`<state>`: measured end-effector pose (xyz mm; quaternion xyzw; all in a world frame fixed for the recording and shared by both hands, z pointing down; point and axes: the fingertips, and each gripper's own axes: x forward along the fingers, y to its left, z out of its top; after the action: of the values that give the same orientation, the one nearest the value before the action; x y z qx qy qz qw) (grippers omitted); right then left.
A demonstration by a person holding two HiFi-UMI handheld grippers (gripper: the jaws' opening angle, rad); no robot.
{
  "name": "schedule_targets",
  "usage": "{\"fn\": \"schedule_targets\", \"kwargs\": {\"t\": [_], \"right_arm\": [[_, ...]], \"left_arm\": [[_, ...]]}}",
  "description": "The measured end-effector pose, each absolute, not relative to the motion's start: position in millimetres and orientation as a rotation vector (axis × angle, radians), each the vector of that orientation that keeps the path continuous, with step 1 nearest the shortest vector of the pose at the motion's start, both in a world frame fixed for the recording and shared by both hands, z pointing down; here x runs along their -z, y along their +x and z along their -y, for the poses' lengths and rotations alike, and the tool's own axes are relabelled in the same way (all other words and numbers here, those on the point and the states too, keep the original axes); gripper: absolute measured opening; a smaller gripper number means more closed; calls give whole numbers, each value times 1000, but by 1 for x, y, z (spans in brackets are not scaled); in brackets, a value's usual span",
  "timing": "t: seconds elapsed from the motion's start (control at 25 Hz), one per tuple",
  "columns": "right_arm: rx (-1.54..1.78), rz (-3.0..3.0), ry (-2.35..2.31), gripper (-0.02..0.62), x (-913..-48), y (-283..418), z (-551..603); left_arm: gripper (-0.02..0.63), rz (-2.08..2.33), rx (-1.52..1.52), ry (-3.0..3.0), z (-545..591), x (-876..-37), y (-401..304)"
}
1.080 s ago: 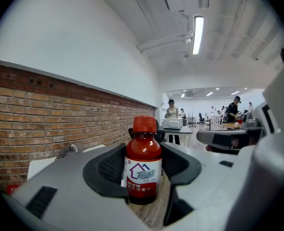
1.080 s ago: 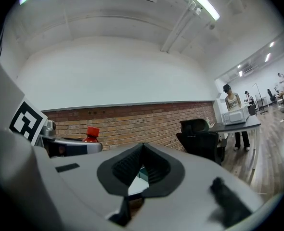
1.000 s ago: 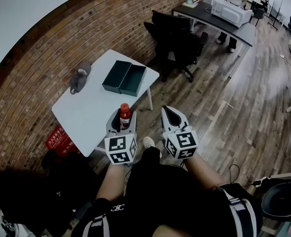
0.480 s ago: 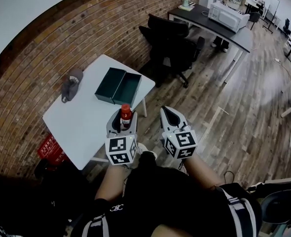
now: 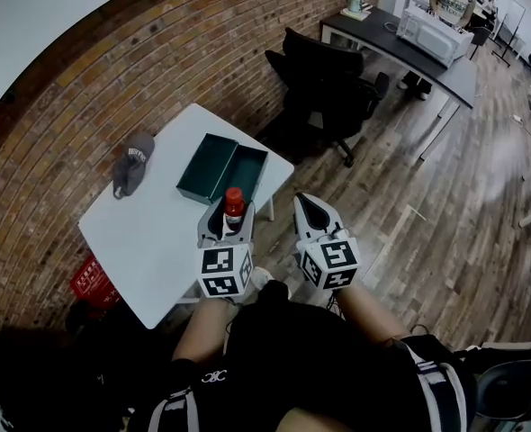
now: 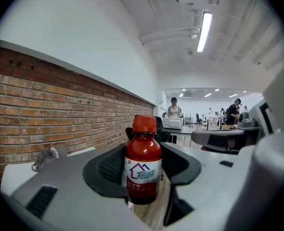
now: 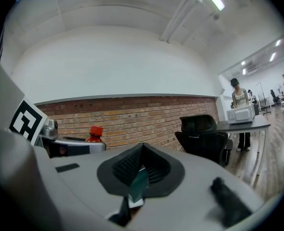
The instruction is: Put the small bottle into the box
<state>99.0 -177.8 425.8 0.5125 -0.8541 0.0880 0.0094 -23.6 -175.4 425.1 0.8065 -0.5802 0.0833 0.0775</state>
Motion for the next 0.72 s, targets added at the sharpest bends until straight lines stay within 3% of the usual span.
{"fn": "schedule_targets", "kwargs": {"t": [0.72], "right_arm": [[-255,2666,1524,26,-422,44,343]], "left_arm": [[227,1723,-255,2382,333,-432,-73]]}}
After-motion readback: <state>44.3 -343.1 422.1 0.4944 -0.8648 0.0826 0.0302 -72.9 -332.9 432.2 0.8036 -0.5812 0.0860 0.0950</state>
